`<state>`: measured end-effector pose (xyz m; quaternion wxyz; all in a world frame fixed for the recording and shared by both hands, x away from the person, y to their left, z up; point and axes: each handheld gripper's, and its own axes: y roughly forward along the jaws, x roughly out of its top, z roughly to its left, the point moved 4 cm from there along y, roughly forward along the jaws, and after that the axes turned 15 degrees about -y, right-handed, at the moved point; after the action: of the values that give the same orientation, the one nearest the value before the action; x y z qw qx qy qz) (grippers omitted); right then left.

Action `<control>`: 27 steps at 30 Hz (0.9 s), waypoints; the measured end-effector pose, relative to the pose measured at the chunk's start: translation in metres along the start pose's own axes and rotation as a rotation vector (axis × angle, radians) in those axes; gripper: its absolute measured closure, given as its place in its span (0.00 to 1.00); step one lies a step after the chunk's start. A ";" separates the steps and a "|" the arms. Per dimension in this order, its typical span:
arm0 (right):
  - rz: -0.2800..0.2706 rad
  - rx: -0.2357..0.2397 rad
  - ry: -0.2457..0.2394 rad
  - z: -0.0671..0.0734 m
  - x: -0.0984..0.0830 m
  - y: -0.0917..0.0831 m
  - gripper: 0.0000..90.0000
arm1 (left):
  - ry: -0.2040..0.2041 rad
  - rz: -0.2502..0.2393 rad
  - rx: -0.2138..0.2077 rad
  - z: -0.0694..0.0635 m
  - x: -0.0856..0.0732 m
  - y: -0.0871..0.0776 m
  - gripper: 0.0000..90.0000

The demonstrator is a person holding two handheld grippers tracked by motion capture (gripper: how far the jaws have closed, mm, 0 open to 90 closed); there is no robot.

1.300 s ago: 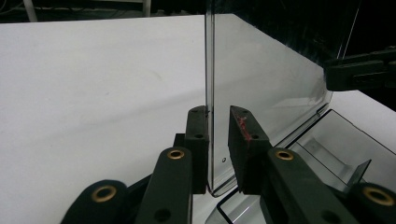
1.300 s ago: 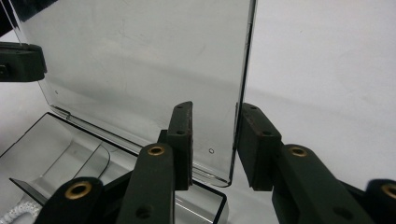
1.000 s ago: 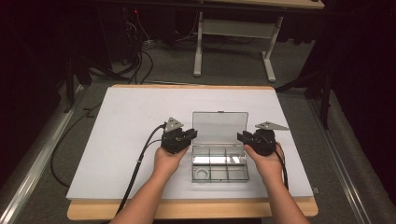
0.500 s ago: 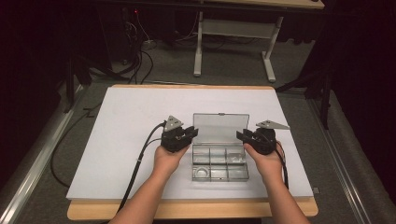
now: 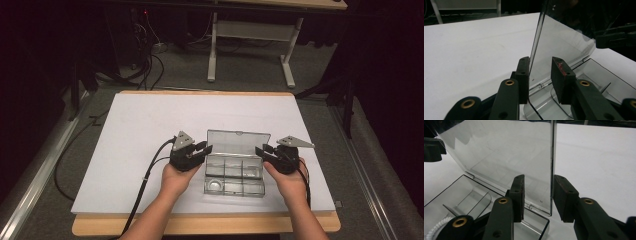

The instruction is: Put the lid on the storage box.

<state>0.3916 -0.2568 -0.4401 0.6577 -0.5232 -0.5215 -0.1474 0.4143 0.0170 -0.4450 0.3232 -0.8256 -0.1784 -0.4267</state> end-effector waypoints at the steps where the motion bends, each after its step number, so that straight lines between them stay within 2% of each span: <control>1: -0.002 -0.002 -0.004 0.001 -0.001 -0.001 0.71 | -0.001 -0.001 -0.003 0.000 0.000 0.000 0.76; 5: -0.001 -0.009 -0.012 0.003 -0.001 -0.002 0.70 | -0.006 0.000 -0.010 0.000 0.000 0.000 0.76; 11: -0.009 -0.014 -0.008 0.006 -0.006 -0.007 0.70 | 0.009 -0.007 -0.011 -0.003 -0.004 -0.006 0.75; 16: -0.017 -0.002 -0.003 0.008 -0.012 -0.013 0.71 | 0.023 -0.004 -0.017 -0.005 -0.008 -0.009 0.74; 27: -0.021 0.002 -0.003 0.013 -0.019 -0.018 0.71 | 0.027 -0.014 -0.024 -0.006 -0.016 -0.019 0.73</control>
<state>0.3635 -0.2598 -0.4476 0.6558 -0.5171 -0.5282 -0.1532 0.3911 0.0263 -0.4486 0.3126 -0.8223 -0.1747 -0.4422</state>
